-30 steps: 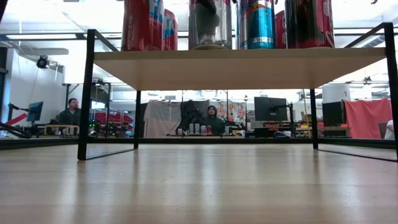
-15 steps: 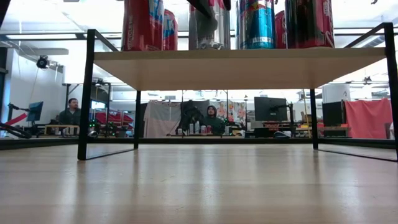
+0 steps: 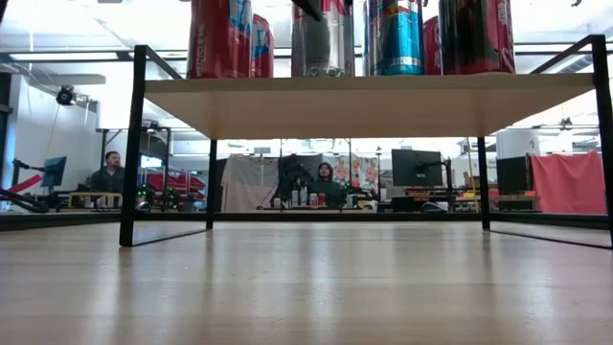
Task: Place canned beverage on shelf
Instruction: Return to Home Position
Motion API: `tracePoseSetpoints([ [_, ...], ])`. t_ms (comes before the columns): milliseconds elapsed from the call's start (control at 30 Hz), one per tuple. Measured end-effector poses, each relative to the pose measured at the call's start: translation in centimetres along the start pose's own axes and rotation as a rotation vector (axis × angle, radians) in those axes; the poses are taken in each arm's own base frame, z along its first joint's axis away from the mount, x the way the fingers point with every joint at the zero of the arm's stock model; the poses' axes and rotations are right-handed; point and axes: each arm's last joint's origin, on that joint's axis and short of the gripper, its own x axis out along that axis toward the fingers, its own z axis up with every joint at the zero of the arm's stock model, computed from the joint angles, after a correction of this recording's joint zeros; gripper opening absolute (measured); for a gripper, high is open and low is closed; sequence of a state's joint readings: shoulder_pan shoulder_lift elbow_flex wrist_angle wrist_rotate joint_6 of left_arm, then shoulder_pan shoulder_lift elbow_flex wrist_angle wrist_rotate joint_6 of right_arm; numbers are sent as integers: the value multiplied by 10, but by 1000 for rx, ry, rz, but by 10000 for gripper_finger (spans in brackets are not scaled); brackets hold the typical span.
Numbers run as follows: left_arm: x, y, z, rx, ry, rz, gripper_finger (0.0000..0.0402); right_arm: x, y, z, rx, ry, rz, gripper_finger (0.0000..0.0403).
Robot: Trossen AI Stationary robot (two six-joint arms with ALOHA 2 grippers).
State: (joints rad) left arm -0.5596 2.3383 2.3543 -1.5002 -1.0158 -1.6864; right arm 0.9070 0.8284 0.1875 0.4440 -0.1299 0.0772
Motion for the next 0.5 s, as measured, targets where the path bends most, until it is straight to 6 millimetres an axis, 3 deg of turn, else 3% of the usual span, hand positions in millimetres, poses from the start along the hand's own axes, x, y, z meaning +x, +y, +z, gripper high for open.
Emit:
tracePoseSetpoints([
  [267, -35, 9, -22, -25, 41, -29, 118, 0, 0, 0, -1, 0, 0, 400],
  [500, -48, 12, -34, 61, 99, -45, 118, 0, 0, 0, 0, 0, 0, 400],
])
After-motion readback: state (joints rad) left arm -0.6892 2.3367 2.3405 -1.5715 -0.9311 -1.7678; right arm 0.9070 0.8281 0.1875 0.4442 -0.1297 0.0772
